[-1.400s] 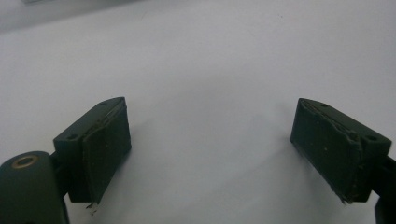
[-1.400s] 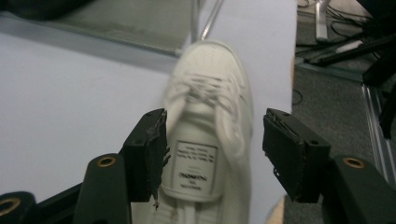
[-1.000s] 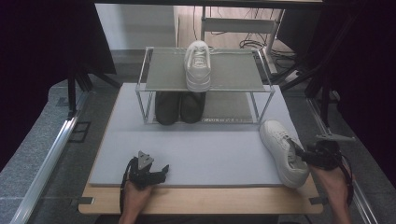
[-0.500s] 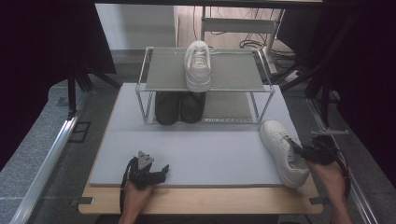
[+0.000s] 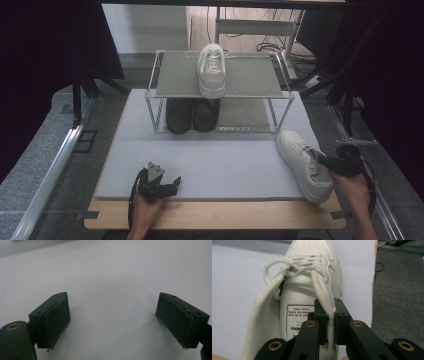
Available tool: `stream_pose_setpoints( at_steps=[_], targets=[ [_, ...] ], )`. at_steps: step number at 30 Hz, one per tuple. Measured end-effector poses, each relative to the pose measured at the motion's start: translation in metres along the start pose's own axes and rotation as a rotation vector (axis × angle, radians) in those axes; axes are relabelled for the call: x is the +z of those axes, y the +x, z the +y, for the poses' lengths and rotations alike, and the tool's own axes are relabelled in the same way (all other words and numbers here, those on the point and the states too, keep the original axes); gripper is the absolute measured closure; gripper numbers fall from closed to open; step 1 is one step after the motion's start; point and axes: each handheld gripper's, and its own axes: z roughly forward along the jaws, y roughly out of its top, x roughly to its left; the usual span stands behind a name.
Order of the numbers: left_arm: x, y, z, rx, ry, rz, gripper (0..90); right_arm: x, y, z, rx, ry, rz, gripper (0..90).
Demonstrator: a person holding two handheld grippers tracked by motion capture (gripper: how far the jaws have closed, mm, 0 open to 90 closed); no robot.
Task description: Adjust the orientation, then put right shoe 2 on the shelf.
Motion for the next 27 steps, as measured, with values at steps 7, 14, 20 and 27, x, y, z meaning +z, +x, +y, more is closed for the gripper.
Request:
stream_pose_setpoints(
  at_steps=[7,14,20,27],
  targets=[
    [0.0,0.0,0.0,0.0,0.0,0.0,11.9,-0.007,0.004,0.002,0.01,-0.006,0.056,84.4],
    [0.0,0.0,0.0,0.0,0.0,0.0,11.9,-0.011,0.017,0.01,-0.011,-0.013,0.106,84.5],
    [0.0,0.0,0.0,0.0,0.0,0.0,11.9,-0.008,0.031,0.018,-0.033,-0.013,0.173,84.5],
    [0.0,0.0,0.0,0.0,0.0,0.0,11.8,0.003,0.051,0.027,-0.062,-0.003,0.227,84.4]
  ],
)
